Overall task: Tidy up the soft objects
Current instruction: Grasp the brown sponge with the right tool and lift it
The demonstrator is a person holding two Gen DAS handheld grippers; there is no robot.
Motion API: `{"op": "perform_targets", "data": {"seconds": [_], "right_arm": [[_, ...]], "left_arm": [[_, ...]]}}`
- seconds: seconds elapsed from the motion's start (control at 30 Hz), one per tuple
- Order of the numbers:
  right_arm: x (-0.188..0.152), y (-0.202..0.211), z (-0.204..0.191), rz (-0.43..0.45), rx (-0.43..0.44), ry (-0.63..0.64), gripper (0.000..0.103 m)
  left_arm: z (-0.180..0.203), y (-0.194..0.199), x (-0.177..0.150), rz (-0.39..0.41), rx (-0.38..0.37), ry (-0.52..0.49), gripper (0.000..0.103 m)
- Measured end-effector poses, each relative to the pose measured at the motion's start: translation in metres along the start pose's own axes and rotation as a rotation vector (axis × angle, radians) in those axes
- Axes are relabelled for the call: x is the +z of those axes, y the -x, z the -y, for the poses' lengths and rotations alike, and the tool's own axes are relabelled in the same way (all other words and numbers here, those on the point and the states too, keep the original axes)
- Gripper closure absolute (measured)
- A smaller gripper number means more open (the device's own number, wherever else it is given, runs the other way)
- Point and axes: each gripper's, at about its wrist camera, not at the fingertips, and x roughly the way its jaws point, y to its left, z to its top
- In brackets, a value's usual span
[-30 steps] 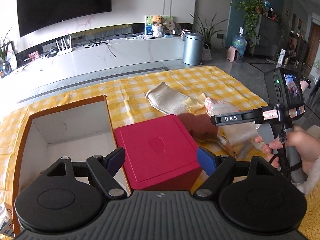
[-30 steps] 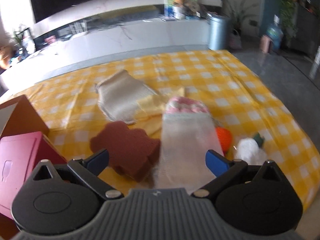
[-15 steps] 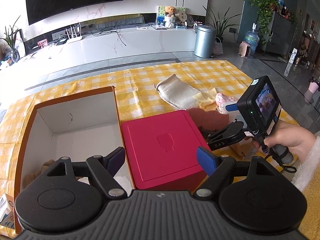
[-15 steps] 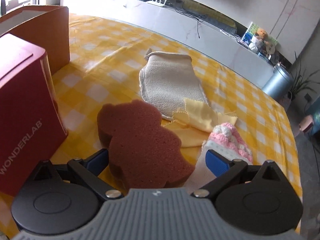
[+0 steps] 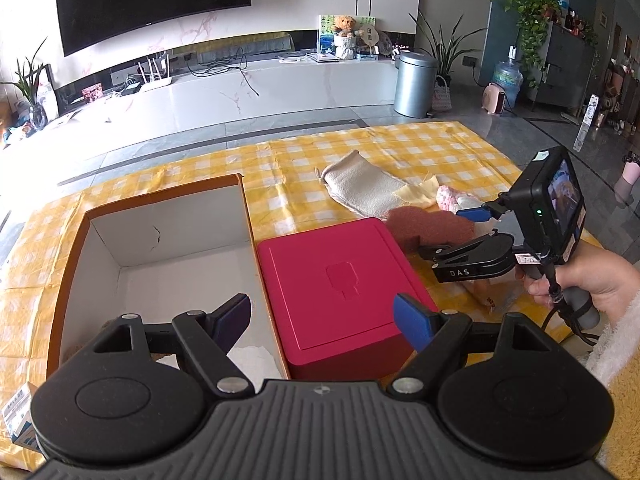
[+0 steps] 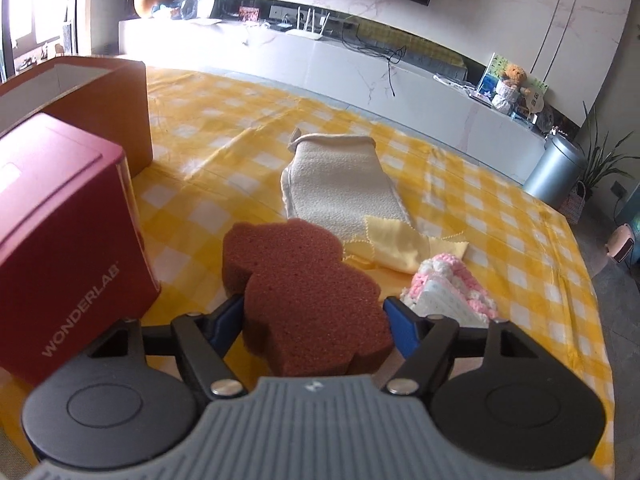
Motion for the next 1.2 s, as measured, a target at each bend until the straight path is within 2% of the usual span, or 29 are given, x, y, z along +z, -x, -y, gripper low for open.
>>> {"op": "perform_targets", "data": {"seconds": [0.1,0.17,0.27,0.33,0.4,0.47,0.6,0.67,0.77,0.87,0.97,1.07,1.13,1.2], "right_arm": [[0.0,0.022,0.01,0.043,0.037,-0.12,0.029],[0.001,0.037,0.026,0.09,0.124,-0.276,0.029],[-0.003,0.063,0.049,0.2,0.191,-0.545,0.03],[-0.012,0.078,0.058,0.261,0.188,-0.7,0.03],[-0.024,0.096,0.061,0.327,0.142,-0.819,0.03],[-0.031,0.109,0.059,0.364,0.079,-0.855,0.031],[-0.034,0.121,0.058,0.359,-0.058,-0.824,0.031],[-0.039,0.124,0.064,0.376,-0.059,-0.829,0.031],[-0.051,0.127,0.075,0.405,-0.028,-0.908,0.031],[-0.061,0.133,0.088,0.419,-0.102,-0.975,0.031],[-0.065,0.14,0.094,0.423,-0.171,-0.946,0.031],[-0.076,0.145,0.101,0.417,-0.208,-0.935,0.031],[-0.086,0.144,0.109,0.406,-0.201,-0.978,0.031],[-0.095,0.141,0.118,0.405,-0.152,-1.053,0.031]], "left_arm": [[0.001,0.006,-0.001,0.011,0.004,-0.004,0.008],[0.002,0.011,0.0,0.02,0.007,-0.008,0.008],[0.004,0.015,0.003,0.033,0.01,-0.023,0.008],[0.007,0.015,0.007,0.042,0.016,-0.027,0.008],[0.01,0.012,0.012,0.036,0.017,-0.024,0.008],[0.016,0.009,0.018,0.025,0.011,-0.017,0.008],[0.036,0.0,0.03,0.007,-0.03,-0.032,0.008],[0.048,-0.007,0.036,-0.007,-0.058,-0.046,0.008],[0.067,-0.023,0.045,-0.036,-0.085,-0.05,0.008],[0.094,-0.054,0.052,-0.109,-0.103,-0.072,0.008],[0.125,-0.086,0.058,-0.199,-0.11,-0.079,0.009],[0.151,-0.11,0.061,-0.246,-0.132,-0.093,0.009],[0.166,-0.126,0.065,-0.272,-0.142,-0.114,0.009],[0.179,-0.145,0.071,-0.317,-0.142,-0.108,0.009]]}}
